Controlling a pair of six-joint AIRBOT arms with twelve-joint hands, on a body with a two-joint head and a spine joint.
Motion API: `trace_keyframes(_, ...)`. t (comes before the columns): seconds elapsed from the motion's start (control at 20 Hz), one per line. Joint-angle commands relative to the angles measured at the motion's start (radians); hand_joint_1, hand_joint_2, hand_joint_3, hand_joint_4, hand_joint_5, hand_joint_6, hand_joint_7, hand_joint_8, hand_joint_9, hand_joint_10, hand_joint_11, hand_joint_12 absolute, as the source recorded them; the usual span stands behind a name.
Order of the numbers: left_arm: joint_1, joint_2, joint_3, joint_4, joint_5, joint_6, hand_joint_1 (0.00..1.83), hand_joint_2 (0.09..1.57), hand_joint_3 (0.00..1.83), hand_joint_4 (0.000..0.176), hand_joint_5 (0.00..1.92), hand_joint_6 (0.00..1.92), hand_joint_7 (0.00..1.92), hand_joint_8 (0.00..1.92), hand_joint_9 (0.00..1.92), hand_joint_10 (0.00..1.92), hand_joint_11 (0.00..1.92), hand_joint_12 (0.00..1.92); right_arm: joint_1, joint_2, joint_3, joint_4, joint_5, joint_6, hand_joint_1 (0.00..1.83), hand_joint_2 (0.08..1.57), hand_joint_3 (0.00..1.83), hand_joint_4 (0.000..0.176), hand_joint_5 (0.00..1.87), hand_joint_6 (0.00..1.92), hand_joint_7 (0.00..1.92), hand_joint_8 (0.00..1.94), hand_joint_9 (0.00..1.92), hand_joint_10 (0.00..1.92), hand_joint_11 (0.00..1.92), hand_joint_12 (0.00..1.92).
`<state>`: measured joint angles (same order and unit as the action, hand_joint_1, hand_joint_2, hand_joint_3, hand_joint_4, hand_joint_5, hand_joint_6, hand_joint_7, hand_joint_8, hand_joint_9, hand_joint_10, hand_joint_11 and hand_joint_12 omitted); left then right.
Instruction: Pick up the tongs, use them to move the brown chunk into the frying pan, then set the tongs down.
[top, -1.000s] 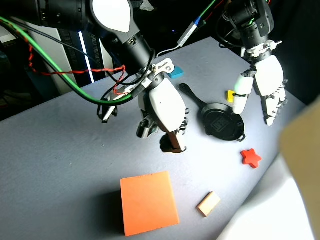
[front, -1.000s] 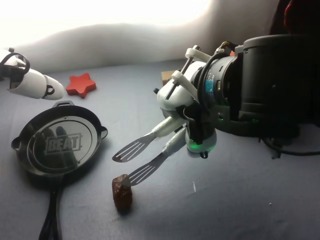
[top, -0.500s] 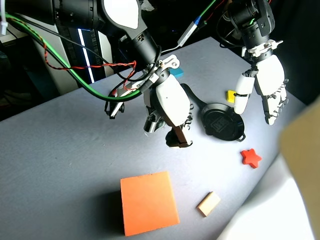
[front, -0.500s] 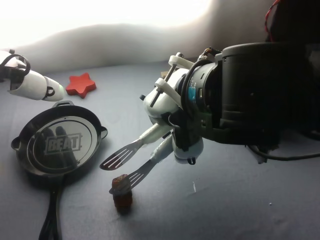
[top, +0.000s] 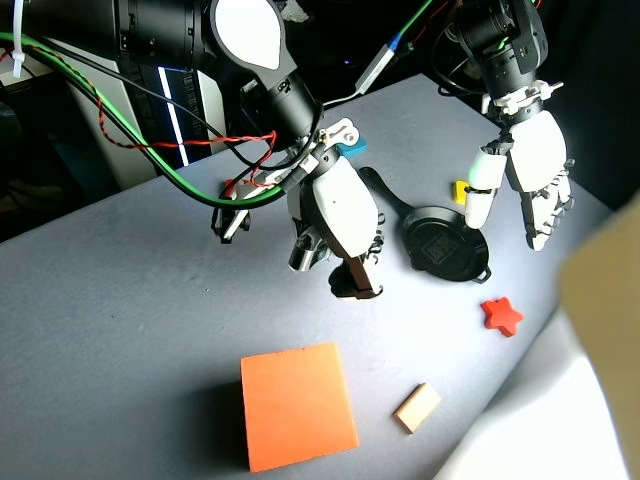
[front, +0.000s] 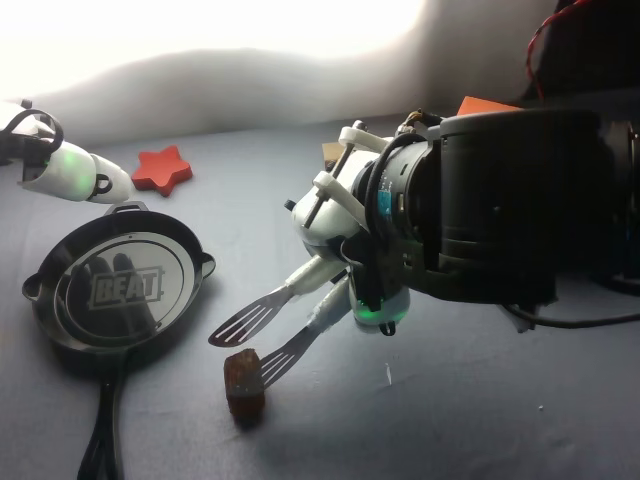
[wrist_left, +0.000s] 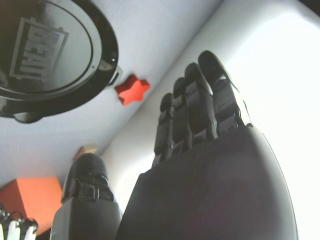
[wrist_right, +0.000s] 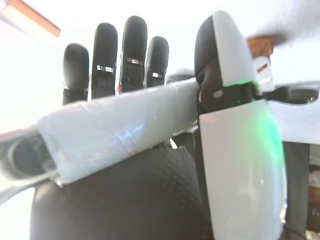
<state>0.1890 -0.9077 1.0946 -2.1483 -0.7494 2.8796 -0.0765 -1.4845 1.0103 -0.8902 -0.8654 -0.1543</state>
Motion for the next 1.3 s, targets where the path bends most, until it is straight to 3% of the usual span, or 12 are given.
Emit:
trace_keyframes(0.0, -0.003, 0.007, 0.003, 0.055, 0.005, 0.001, 0.00, 1.18, 0.00, 0.018, 0.11, 0.00, 0.16, 0.00, 0.21, 0.00, 0.00, 0.68, 0.003, 0.002, 0.003, -0.057, 0.036, 0.000, 1.04, 1.17, 0.00, 0.000, 0.57, 0.70, 0.75, 0.42, 0.52, 0.88, 0.20, 1.66)
trace_keyframes(0.6, -0.005, 0.006, 0.008, 0.055, 0.005, 0.001, 0.00, 1.19, 0.00, 0.027, 0.12, 0.00, 0.18, 0.00, 0.22, 0.00, 0.00, 0.71, -0.021, -0.018, 0.013, -0.075, 0.054, 0.000, 1.04, 1.18, 0.00, 0.000, 0.55, 0.74, 0.74, 0.46, 0.52, 0.89, 0.21, 1.66)
trace_keyframes(0.75, -0.005, 0.006, 0.008, 0.055, 0.005, 0.001, 0.00, 1.19, 0.00, 0.027, 0.11, 0.00, 0.18, 0.00, 0.22, 0.00, 0.00, 0.72, -0.031, -0.024, 0.015, -0.098, 0.059, 0.000, 1.03, 1.20, 0.00, 0.000, 0.53, 0.72, 0.71, 0.45, 0.50, 0.88, 0.16, 1.67)
trace_keyframes(0.8, -0.005, 0.006, 0.008, 0.055, 0.005, 0.001, 0.00, 1.19, 0.00, 0.018, 0.14, 0.01, 0.20, 0.01, 0.23, 0.01, 0.00, 0.74, -0.032, -0.027, 0.020, -0.098, 0.060, 0.001, 1.03, 1.19, 0.00, 0.000, 0.54, 0.72, 0.72, 0.45, 0.50, 0.88, 0.17, 1.67)
trace_keyframes(1.25, -0.005, 0.006, 0.006, 0.055, 0.005, 0.001, 0.00, 1.19, 0.00, 0.021, 0.12, 0.00, 0.20, 0.00, 0.23, 0.00, 0.00, 0.72, -0.046, -0.045, 0.046, -0.098, 0.065, 0.002, 1.06, 1.18, 0.00, 0.000, 0.55, 0.71, 0.71, 0.49, 0.50, 0.89, 0.18, 1.67)
